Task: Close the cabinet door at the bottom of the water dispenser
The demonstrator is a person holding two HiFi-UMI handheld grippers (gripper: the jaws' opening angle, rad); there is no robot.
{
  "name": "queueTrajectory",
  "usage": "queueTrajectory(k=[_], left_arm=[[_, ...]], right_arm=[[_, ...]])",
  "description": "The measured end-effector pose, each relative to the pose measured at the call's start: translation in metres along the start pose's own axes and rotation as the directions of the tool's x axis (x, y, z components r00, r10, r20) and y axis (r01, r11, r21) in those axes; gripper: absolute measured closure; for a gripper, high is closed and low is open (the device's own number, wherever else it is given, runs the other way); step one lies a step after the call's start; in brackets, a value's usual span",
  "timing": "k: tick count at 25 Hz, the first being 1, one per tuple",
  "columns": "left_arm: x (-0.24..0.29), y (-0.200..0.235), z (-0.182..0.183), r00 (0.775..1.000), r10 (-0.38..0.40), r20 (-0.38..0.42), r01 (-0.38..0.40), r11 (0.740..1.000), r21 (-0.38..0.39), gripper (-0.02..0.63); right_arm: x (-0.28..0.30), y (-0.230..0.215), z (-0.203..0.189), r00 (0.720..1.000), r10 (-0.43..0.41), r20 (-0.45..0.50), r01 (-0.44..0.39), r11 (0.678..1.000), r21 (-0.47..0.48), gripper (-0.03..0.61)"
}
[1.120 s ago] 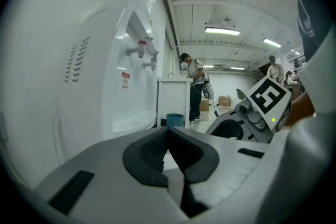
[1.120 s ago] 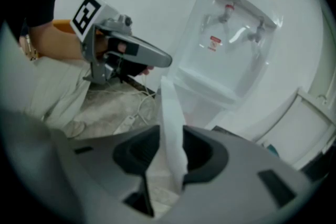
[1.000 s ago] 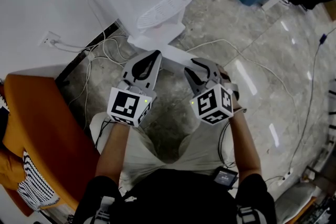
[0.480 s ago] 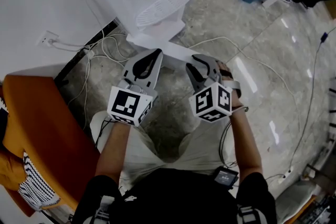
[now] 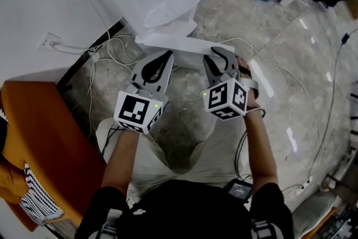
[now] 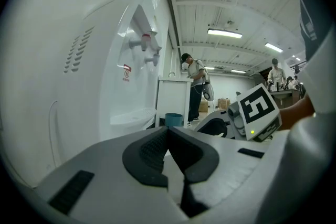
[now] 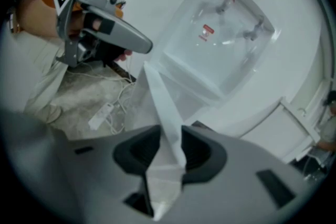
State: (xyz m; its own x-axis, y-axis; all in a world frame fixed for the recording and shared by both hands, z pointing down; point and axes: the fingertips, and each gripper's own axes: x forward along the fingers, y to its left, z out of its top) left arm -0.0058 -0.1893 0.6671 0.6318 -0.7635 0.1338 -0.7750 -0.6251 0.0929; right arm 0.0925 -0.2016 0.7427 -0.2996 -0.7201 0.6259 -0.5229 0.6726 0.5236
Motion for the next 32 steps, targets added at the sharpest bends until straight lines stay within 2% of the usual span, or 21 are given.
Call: queueTrajectory(k=[5, 22, 28, 32], left_arm=[[0.0, 0.001, -0.003, 1.0, 0.01, -0.004, -0.01, 1.0, -0.001, 0.606], [0.005, 0.012, -0.009, 0.999, 0.032, -0.004, -0.032, 0.999, 0.0, 0.606], [0.009, 0.018, -0.011, 0.999, 0.044, -0.001, -0.044, 0.999, -0.01, 0.606], [0.008, 0.019, -0.013, 0.999, 0.045, -0.003, -0.045, 0.999, -0.012, 0.606]], right_arm=[[0.013, -0.018, -0.003, 0.997, -0.074, 0.012, 0.073, 0.995, 0.07, 0.434], [0.05, -0.056, 0.0, 0.98, -0.2, 0.005, 0.194, 0.955, 0.224, 0.439], [0.067, -0.069, 0.002, 0.968, -0.25, -0.014, 0.24, 0.911, 0.336, 0.439], [0.079, -0.075, 0.006, 0.967, -0.255, -0.004, 0.234, 0.878, 0.417, 0.462]])
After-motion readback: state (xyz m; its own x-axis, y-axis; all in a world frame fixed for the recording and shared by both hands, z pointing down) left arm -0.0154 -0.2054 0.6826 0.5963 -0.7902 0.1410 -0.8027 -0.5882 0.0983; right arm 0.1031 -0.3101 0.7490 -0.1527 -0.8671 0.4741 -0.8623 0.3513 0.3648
